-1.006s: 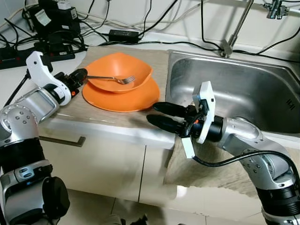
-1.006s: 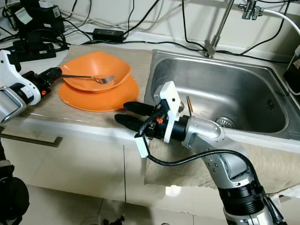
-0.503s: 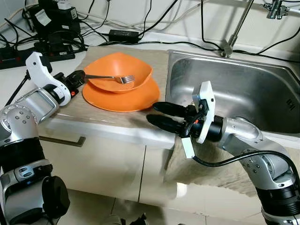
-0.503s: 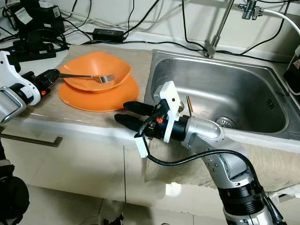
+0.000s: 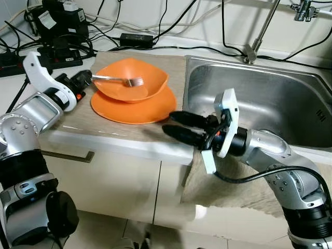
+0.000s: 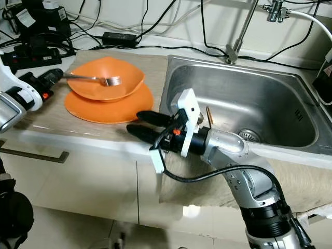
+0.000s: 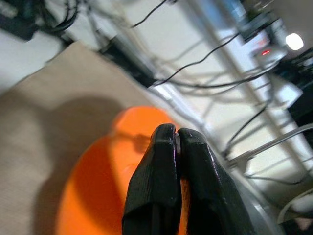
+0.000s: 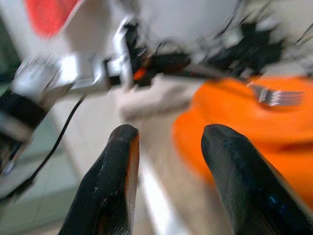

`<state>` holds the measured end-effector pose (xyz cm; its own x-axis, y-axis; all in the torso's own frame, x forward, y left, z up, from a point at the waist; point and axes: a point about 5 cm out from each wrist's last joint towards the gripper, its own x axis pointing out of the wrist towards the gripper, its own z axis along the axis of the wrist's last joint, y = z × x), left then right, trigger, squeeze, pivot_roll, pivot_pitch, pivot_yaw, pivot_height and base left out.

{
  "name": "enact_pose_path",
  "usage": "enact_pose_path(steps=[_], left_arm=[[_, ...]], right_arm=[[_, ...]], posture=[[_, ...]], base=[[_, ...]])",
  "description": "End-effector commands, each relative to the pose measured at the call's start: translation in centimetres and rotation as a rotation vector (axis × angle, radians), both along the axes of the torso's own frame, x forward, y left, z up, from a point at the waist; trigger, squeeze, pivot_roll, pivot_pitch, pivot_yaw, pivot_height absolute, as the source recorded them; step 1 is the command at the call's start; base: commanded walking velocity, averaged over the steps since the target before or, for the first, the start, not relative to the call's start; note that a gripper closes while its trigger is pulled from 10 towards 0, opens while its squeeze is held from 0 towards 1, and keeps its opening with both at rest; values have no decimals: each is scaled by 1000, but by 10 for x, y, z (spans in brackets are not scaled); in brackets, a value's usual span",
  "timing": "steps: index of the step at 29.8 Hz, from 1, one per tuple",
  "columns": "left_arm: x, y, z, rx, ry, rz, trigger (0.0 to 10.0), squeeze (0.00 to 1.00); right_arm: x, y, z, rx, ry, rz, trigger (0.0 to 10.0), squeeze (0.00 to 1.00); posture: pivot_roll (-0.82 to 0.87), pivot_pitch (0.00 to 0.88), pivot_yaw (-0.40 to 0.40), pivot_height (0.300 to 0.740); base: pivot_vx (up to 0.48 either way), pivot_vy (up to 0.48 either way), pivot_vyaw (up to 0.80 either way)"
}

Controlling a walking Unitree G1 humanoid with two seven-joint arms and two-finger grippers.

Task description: Kitchen organization

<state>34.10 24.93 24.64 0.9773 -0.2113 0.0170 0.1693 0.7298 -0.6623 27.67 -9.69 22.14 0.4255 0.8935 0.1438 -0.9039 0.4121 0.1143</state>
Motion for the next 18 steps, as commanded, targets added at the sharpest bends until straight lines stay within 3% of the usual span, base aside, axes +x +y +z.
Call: enact_pose_path(steps=[1, 3, 4, 5, 6, 7, 8, 11, 18], left_arm=[[-1, -7, 19, -6, -90, -22, 0, 0], [-3, -10, 24, -12, -124, -40, 0, 0], [-7, -22, 38, -29, -211, -89, 0, 0], [-7, -22, 38, -29, -211, -89, 0, 0], [-9, -35, 45, -43, -243, -131, 0, 0], [-9, -41, 45, -51, -241, -149, 0, 0], [-9, -45, 45, -56, -240, -160, 0, 0], [-9, -65, 44, -73, -243, -206, 0, 0], [-11, -102, 39, -123, -225, -323, 0, 0]], right_arm=[[9, -8, 7, 55, -3, -81, 10000, 0], [14, -10, 10, 83, 3, -122, 10000, 0], [25, -13, 19, 171, 34, -215, 10000, 0], [25, -13, 19, 171, 34, -215, 10000, 0], [29, -13, 27, 261, 65, -239, 10000, 0], [29, -12, 30, 303, 83, -229, 10000, 616], [29, -11, 31, 331, 95, -221, 10000, 1000], [26, -5, 33, 399, 134, -163, 10000, 1000], [19, 9, 28, 414, 171, -117, 10000, 1000]], posture=[[-14, 0, -42, 740], [-13, 0, -43, 740], [-12, 0, -44, 740], [-12, 0, -44, 740], [-10, 0, -45, 740], [-10, 0, -45, 740], [-10, 0, -45, 740], [-10, 0, -43, 740], [-11, 0, -37, 740]], base=[[0, 0, 0], [0, 0, 0], [0, 0, 0], [0, 0, 0], [0, 0, 0], [0, 0, 0], [0, 0, 0], [0, 0, 0], [0, 0, 0]])
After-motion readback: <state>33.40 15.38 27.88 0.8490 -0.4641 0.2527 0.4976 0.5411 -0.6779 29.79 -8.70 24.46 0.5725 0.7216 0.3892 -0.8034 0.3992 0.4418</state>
